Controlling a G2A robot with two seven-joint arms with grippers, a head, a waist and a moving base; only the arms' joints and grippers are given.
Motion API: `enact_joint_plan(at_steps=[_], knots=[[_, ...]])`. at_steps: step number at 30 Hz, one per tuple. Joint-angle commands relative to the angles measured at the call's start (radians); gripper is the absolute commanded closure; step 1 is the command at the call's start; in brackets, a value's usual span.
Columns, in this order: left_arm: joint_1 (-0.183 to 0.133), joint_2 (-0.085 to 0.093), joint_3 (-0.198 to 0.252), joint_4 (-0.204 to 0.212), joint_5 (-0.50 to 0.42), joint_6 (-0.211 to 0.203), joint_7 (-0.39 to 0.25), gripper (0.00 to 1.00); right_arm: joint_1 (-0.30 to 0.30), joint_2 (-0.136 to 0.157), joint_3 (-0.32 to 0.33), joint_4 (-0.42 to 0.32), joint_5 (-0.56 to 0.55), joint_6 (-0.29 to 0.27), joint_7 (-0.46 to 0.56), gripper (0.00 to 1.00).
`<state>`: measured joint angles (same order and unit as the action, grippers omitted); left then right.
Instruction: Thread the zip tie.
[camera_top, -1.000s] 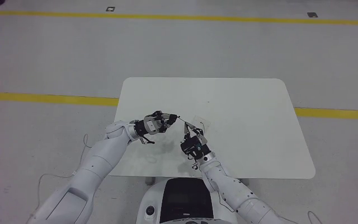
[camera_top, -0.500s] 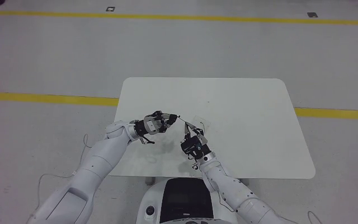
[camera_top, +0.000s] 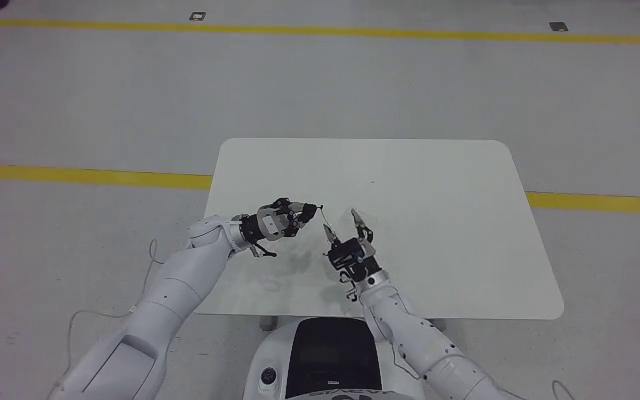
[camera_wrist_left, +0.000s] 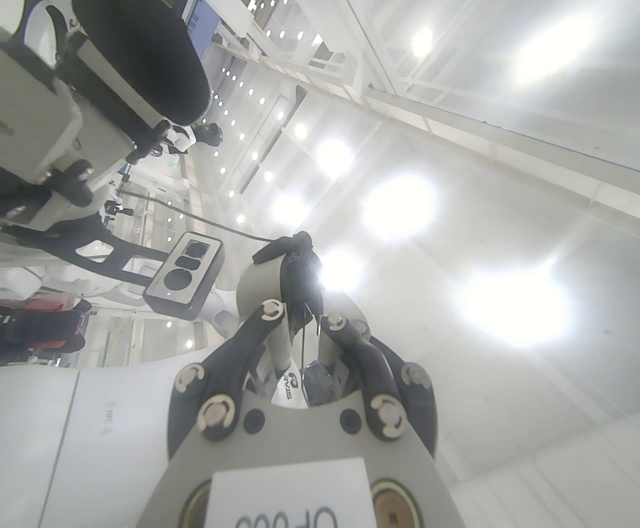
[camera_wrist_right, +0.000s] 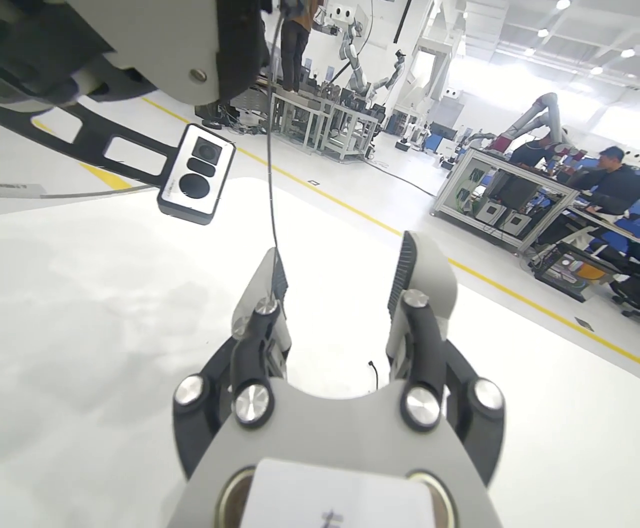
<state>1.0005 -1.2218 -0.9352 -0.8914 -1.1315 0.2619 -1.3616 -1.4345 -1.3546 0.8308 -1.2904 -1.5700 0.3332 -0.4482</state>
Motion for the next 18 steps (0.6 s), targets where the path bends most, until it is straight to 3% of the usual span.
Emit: enact_joint_plan(at_steps=[1, 11, 14, 18], knots=[[0.000, 0.000, 0.000, 0.000, 0.000, 0.000, 0.000, 1.00, -0.015, 0.008, 0.017, -0.030, 0.014, -0.045, 0.016, 0.00], [0.000, 0.000, 0.000, 0.000, 0.000, 0.000, 0.000, 1.00, -0.015, 0.008, 0.017, -0.030, 0.014, -0.045, 0.016, 0.00], [0.007, 0.001, -0.003, -0.010, -0.003, -0.001, 0.014, 1.00, -0.022, 0.013, 0.051, -0.045, 0.074, -0.110, 0.018, 0.00], [0.010, 0.026, -0.039, -0.006, 0.042, 0.005, -0.028, 1.00, -0.047, 0.033, 0.140, -0.077, 0.155, -0.224, 0.014, 0.00]])
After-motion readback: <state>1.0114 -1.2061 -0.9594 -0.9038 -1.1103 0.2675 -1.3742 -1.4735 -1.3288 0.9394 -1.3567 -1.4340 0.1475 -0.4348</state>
